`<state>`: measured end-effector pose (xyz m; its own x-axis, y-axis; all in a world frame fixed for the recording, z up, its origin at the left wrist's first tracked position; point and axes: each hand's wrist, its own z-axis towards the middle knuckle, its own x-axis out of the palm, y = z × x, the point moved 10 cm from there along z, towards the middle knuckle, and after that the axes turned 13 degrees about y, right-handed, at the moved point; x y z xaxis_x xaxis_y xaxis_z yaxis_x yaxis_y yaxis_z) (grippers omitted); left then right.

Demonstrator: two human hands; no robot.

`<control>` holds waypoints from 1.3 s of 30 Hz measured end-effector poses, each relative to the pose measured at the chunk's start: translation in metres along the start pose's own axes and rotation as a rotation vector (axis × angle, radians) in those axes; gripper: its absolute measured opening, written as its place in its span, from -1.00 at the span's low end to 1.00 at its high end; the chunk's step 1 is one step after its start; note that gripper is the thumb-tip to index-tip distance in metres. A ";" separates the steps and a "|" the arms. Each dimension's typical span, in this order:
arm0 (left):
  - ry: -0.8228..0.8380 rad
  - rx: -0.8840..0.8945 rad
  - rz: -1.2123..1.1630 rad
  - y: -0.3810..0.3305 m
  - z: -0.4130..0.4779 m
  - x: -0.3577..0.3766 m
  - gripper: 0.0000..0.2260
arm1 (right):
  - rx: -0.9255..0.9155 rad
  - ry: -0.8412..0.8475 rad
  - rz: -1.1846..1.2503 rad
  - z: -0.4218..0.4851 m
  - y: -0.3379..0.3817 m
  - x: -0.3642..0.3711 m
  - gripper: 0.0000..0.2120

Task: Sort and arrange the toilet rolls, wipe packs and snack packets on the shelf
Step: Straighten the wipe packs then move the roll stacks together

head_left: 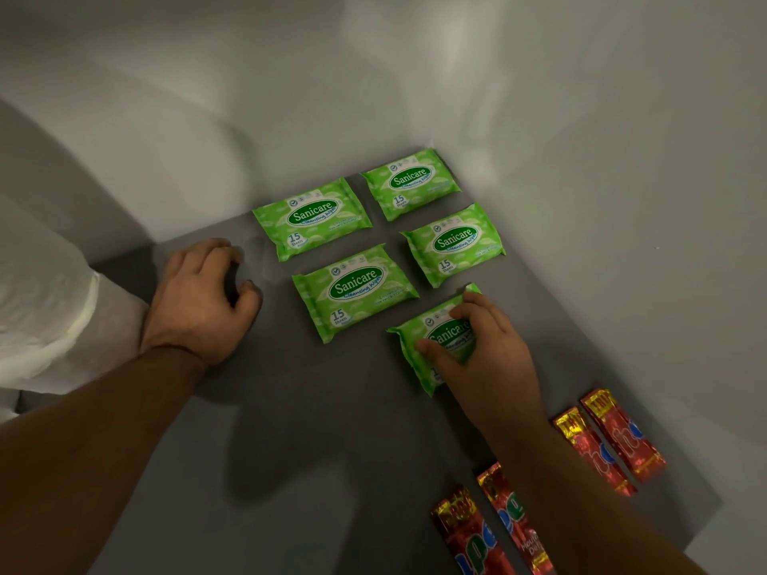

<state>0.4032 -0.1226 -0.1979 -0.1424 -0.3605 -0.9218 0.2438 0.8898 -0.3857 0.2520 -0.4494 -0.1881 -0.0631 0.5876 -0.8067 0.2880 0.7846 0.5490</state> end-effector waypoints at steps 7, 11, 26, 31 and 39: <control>-0.009 0.018 0.058 -0.001 -0.001 -0.001 -0.60 | 0.011 0.012 -0.043 -0.010 0.006 -0.004 -0.48; 0.010 0.018 0.123 -0.002 -0.003 0.003 -0.67 | -0.014 -0.031 -0.042 -0.040 0.014 -0.014 -0.59; 0.302 -0.085 0.107 -0.042 -0.154 0.018 -0.54 | -0.083 0.025 -0.072 -0.172 0.021 -0.026 -0.69; 0.376 -0.129 0.123 -0.053 -0.245 0.015 -0.49 | -0.153 0.043 -0.043 -0.215 0.043 -0.023 -0.74; 0.491 -0.176 0.139 -0.032 -0.346 0.010 -0.36 | -0.264 0.101 -0.033 -0.249 0.097 -0.004 -0.68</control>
<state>0.0623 -0.0579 -0.1818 -0.5620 -0.1005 -0.8210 0.1337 0.9685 -0.2100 0.0423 -0.3259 -0.0773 -0.1667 0.5670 -0.8067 0.0258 0.8203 0.5713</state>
